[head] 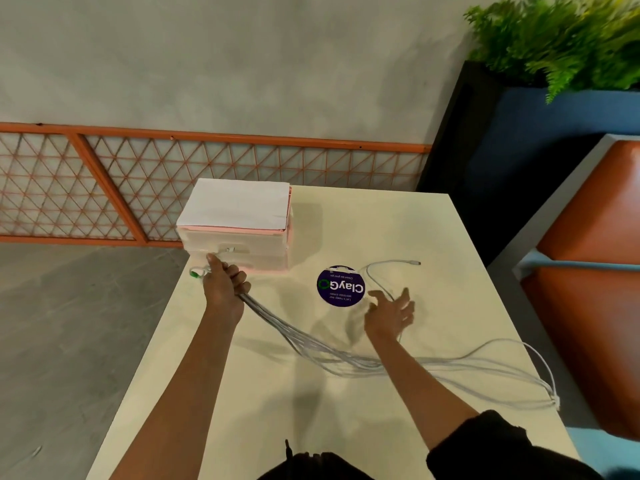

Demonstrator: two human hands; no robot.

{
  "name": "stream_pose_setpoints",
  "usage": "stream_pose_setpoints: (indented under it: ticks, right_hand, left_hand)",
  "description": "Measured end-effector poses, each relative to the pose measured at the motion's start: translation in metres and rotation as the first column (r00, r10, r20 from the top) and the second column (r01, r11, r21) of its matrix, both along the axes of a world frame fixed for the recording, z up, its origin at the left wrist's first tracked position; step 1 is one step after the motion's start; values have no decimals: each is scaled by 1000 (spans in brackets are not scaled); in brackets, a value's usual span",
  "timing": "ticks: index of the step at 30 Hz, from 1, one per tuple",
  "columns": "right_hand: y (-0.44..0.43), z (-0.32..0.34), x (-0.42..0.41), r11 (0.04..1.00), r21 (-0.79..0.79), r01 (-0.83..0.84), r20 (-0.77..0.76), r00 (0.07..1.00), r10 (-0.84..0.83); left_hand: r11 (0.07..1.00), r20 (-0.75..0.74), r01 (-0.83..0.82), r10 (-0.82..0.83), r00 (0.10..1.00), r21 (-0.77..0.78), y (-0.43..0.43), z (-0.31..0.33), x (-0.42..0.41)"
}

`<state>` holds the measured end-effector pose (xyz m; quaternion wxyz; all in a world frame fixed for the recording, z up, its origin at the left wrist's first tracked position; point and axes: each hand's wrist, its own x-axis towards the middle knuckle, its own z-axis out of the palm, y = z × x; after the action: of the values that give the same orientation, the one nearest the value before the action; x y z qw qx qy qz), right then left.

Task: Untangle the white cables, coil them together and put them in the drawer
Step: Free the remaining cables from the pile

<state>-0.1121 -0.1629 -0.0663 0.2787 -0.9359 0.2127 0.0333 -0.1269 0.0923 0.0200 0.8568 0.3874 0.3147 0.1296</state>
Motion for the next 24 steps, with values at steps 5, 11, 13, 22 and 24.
stream_pose_setpoints:
  ticks: [5,11,13,22,24]
  right_hand:
    - [-32,-17,-1,981,175,77,-174,984,-47]
    - [-36,10,-5,595,762,257,128,840,-527]
    - [-46,23,-5,449,853,266,123,733,-669]
    - [-102,59,-10,216,958,187,152,304,-940]
    - [-98,66,-17,295,937,188,223,329,-918]
  left_hand:
    - [1000,-6,1,0,1000,17,-2,3,4]
    - [998,-3,-48,48,999,52,-3,6,9]
    - [997,15,-66,65,998,50,-2,7,10]
    - [993,37,-109,107,994,34,-4,2,15]
    - [994,35,-96,95,995,42,-6,3,15]
